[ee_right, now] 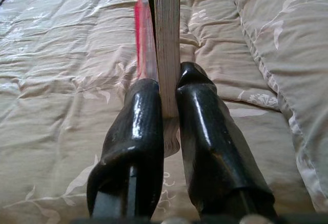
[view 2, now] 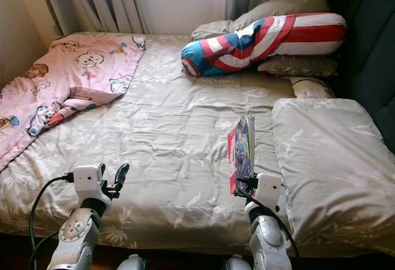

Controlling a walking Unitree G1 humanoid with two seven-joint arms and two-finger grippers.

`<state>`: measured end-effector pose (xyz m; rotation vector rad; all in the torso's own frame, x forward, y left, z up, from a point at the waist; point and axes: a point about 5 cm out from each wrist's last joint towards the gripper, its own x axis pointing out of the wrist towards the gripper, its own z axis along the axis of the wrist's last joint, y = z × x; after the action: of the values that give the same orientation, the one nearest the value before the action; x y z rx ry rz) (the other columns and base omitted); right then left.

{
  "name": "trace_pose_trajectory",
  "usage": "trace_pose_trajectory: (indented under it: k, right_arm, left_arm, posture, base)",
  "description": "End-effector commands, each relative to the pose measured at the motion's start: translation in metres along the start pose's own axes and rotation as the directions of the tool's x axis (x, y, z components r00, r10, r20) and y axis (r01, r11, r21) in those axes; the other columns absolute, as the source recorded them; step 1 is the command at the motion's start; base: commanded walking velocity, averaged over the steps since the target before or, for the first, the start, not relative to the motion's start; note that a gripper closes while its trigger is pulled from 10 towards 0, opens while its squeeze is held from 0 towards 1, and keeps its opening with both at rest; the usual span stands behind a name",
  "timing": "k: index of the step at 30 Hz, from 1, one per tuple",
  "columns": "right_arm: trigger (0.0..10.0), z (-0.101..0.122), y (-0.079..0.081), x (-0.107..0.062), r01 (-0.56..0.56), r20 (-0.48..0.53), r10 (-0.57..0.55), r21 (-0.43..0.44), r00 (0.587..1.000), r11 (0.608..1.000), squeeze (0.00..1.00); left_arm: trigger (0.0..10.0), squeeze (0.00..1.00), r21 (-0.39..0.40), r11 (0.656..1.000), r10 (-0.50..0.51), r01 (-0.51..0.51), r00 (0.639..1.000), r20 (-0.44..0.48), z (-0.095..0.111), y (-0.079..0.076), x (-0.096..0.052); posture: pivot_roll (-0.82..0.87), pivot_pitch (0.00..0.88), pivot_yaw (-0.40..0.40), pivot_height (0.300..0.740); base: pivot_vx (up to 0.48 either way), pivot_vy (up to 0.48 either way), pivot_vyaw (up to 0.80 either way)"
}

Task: Clean up the room

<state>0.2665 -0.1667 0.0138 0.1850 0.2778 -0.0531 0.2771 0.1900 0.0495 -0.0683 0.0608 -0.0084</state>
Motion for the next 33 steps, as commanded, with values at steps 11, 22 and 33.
trace_pose_trajectory:
  k: [11,22,33]
  right_arm:
    - [10.0,0.0052,0.0044,0.0027,-0.015,0.019,0.016,-0.033,1.0,0.999,0.0]
    - [10.0,0.0067,0.0036,0.0017,-0.004,0.039,0.005,-0.04,0.999,0.999,0.0]
    - [10.0,0.0063,0.0054,0.0018,-0.008,0.039,0.011,-0.07,0.999,0.998,0.0]
  left_arm:
    - [10.0,0.0,0.004,1.0,-0.014,0.014,1.0,0.009,0.0041,-0.0028,0.0018]
    - [10.0,0.0,0.01,1.0,-0.018,0.018,1.0,0.008,0.0043,-0.0029,0.001]
    - [10.0,0.0,0.01,1.0,-0.023,0.023,1.0,0.008,0.0045,-0.0038,0.0013]
  posture:
    - [-0.02,0.024,0.011,0.663]
    - [-0.02,0.027,0.011,0.663]
    - [-0.02,0.026,0.011,0.663]
  base:
    - [0.0,0.0,0.0]
    - [0.0,0.0,0.0]
    - [0.0,0.0,0.0]
